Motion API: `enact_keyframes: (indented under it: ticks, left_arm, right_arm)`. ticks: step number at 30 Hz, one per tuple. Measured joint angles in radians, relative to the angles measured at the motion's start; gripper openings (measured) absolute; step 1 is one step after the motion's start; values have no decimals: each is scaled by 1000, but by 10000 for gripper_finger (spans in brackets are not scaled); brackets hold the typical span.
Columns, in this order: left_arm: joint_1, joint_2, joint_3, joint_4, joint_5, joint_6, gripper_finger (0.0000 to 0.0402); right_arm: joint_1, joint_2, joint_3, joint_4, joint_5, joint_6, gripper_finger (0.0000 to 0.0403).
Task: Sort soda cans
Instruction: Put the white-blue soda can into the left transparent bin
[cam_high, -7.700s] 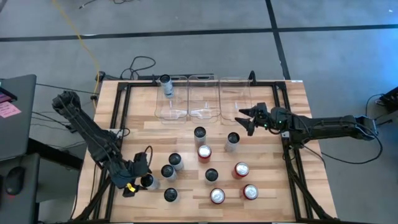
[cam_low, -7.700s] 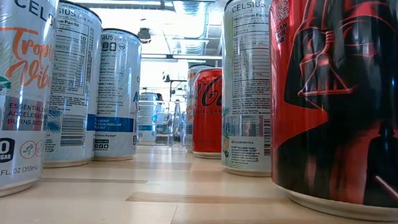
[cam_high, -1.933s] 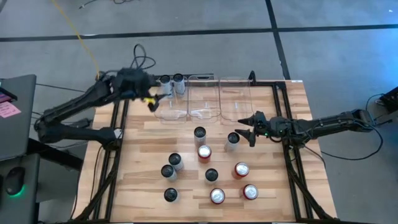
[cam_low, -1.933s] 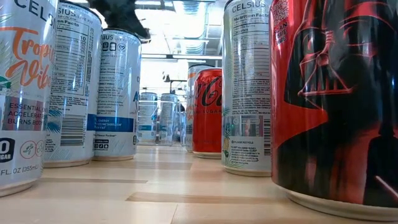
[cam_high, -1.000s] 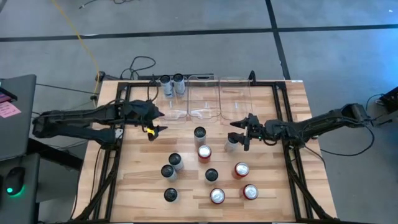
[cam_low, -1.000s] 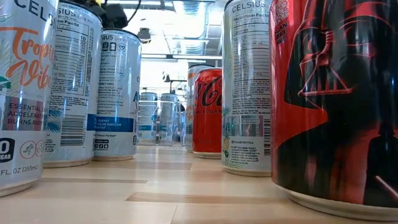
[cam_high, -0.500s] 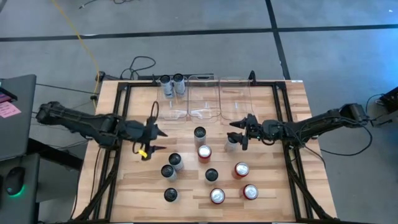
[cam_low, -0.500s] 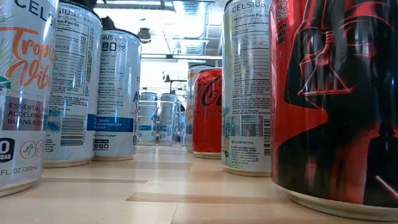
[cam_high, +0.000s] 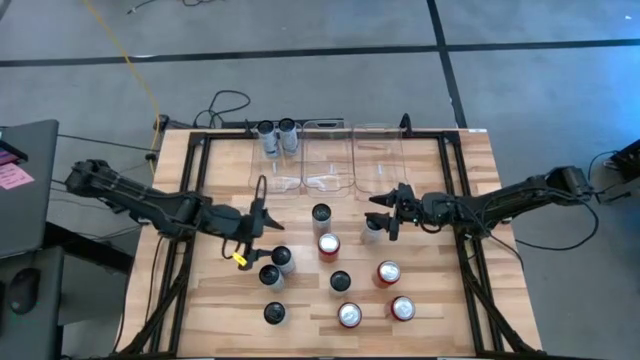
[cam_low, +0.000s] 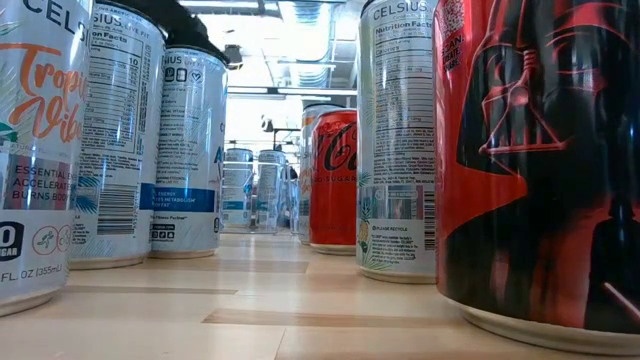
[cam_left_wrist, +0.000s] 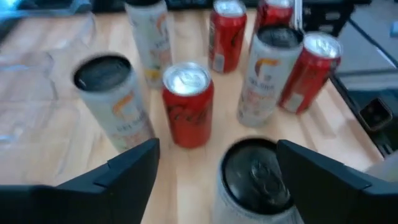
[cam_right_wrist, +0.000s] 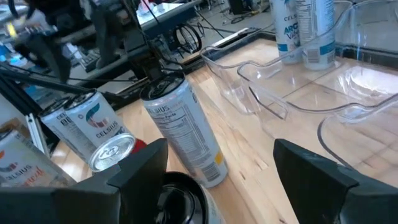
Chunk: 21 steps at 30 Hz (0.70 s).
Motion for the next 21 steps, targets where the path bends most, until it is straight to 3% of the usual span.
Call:
enact_keyframes:
  ticks: [7, 21]
  left_arm:
    - [-28, 39, 79, -38, 19, -17, 341]
    - [27, 102, 271, -313, 58, -463, 342]
  right_arm:
    - [0, 0, 0, 3, 12, 45, 313]
    - [0, 0, 0, -1, 12, 63, 313]
